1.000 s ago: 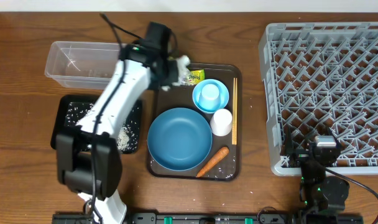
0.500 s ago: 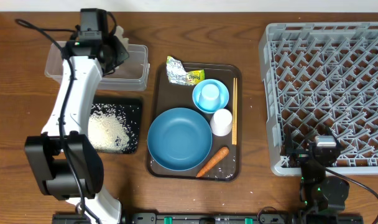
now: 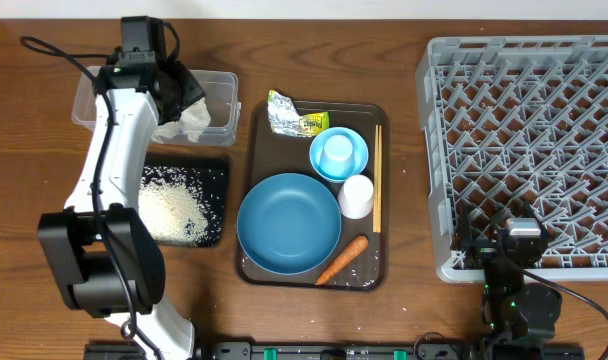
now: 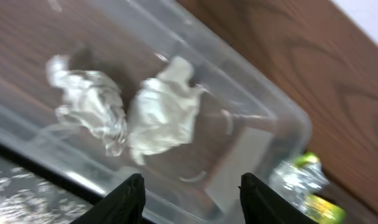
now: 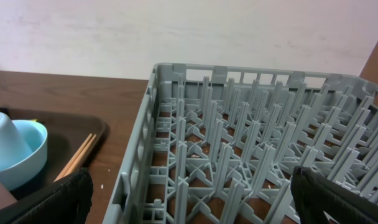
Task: Sort waste into correct bins and load items into the dishwasher rack
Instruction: 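Reach the left gripper to the foil-and-yellow snack wrapper and grasp it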
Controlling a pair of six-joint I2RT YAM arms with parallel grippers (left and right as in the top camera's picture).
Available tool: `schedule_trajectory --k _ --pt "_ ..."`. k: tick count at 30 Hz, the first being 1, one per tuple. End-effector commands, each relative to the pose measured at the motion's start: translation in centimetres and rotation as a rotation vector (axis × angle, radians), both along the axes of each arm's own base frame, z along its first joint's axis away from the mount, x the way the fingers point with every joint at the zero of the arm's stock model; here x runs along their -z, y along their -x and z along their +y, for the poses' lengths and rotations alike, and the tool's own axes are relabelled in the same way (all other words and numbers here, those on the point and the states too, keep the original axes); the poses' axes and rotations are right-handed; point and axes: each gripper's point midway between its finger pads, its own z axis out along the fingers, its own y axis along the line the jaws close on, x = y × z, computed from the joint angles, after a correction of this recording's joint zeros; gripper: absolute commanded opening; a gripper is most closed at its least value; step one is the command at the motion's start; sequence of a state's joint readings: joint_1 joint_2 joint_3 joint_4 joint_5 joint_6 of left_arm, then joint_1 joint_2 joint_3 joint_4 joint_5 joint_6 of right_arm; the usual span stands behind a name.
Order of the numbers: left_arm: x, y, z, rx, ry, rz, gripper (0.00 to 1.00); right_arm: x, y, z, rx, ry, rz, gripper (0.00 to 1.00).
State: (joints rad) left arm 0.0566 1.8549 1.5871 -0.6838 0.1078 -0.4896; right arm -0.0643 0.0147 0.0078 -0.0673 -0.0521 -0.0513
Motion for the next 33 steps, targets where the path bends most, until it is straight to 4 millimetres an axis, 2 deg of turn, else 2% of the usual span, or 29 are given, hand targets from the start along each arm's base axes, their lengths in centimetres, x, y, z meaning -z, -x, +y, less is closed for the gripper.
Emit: schedule_trajectory --k 1,3,6,10,11,14,17,19,23,27,33 --pt "-4.4 -0.5 -3.5 0.149 0.099 -0.123 0.53 0.1 0.0 0.0 -0.002 -0.013 -0.001 0.99" --pt "-6.0 -0.2 -5.8 0.235 0.121 -0.165 0.58 0.0 0.0 0.0 -0.002 -0.013 -0.001 0.99" --pt "-7.3 1.0 -10.7 0.451 0.096 -0.203 0.59 0.1 0.0 0.0 -0.002 -0.013 -0.001 0.99" --pt "-6.4 2.3 -15.5 0.571 0.051 -0.174 0.63 0.1 0.0 0.0 -0.002 -0.013 -0.001 0.99" --pt "-6.2 2.3 -16.0 0.577 0.033 -0.173 0.63 0.1 0.0 0.0 -0.002 -0.013 -0.001 0.99" --pt "-5.6 1.6 -16.6 0.565 -0.047 -0.18 0.63 0.0 0.0 0.0 -0.002 -0.013 -0.001 0.99" --pt "-5.3 0.9 -17.3 0.589 -0.03 -0.186 0.63 0.1 0.0 0.0 -0.002 -0.013 -0.001 0.99" --pt "-4.3 0.8 -17.8 0.604 -0.013 -0.166 0.63 0.1 0.0 0.0 -0.001 -0.013 -0.001 0.99" --pt "-1.0 0.6 -17.8 0.6 -0.031 -0.09 0.64 0.1 0.0 0.0 -0.002 -0.013 -0.001 0.99" --pt "2.7 0.1 -17.1 0.513 -0.041 -0.002 0.64 0.1 0.0 0.0 -0.002 -0.013 -0.001 0.99" --pt "7.4 -0.4 -17.5 0.454 -0.007 0.082 0.64 0.1 0.0 0.0 -0.002 -0.013 -0.001 0.99"
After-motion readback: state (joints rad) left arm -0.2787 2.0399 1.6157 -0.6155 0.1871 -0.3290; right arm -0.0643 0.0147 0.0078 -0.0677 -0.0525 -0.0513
